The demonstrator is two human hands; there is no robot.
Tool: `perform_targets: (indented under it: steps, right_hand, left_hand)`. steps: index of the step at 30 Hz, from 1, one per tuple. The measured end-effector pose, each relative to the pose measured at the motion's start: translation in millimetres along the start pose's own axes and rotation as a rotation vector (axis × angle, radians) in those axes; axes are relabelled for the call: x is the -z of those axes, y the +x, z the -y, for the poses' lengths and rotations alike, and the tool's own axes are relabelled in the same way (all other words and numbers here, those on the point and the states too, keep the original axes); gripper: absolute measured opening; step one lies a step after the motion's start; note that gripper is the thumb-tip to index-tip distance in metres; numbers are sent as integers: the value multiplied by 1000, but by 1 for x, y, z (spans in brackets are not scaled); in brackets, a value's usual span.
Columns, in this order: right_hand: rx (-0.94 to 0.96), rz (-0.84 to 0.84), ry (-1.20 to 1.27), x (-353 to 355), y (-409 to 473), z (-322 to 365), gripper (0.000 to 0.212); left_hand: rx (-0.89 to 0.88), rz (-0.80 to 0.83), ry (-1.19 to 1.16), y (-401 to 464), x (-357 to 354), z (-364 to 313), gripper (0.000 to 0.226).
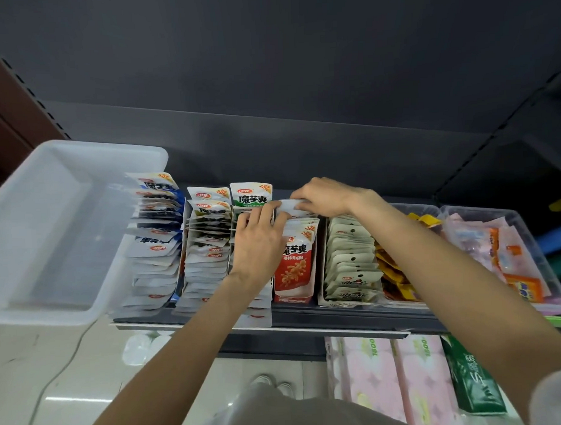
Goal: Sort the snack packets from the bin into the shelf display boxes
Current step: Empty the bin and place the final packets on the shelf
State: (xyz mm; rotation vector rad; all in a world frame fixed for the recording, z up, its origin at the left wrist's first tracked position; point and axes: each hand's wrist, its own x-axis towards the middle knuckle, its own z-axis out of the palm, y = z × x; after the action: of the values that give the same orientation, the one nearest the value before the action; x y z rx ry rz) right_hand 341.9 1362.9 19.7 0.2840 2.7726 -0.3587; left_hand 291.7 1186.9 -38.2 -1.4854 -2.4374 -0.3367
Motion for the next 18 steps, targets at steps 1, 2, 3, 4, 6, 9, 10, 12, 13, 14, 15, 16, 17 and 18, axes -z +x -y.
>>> perform_targets:
  steps: [1, 2, 3, 4, 6, 9, 10, 12, 13, 14, 15, 16, 17, 18]
  right_hand:
    - [-12, -21, 11, -1, 1, 0, 19]
    - [-24, -43, 20, -3, 2, 0, 21]
    - [-35, -62, 29, -4, 2, 0, 25]
    - [-45, -69, 35, -4, 2, 1, 28]
    - [-62, -55, 55, -3, 1, 1, 31]
    - [-97, -15, 85, -3, 1, 2, 26]
    - [-102, -8, 80, -2, 0, 3, 25]
    - [-114, -5, 41, -1, -4, 7, 27]
    - [-125, -12, 27, 0, -7, 8, 28]
    - [-140, -33, 31, 0, -11, 9, 29]
    - [-153, -81, 35, -2, -15, 10, 29]
    - [-159, -162, 21, -4, -20, 10, 31]
    - [-162, -248, 2, -6, -26, 11, 32]
    - [-161, -310, -11, -8, -31, 12, 32]
  left_hand:
    - [0, 4, 3, 0, 0, 0, 48]
    - [-1, 9, 7, 0, 0, 0, 48]
    - [-3, 13, 15, -1, 0, -1, 48]
    - [-4, 15, 21, -2, 0, -1, 48]
    - [-9, 17, 16, -3, 0, -1, 48]
    - [-25, 28, 6, -4, -3, 1, 45]
    - [-24, 20, 0, -4, -3, 2, 43]
    - [-16, 10, -4, -5, -4, 2, 38]
    - [-14, 12, -14, -5, -4, 1, 38]
    - [-13, 12, -33, -6, -3, 1, 39]
    - [-16, 12, -48, -7, -2, 0, 44]
    - [-19, 18, -57, -8, 0, -1, 48]
    - [-18, 30, -64, -9, 1, -3, 51]
    - [-14, 45, -65, -10, 1, -5, 54]
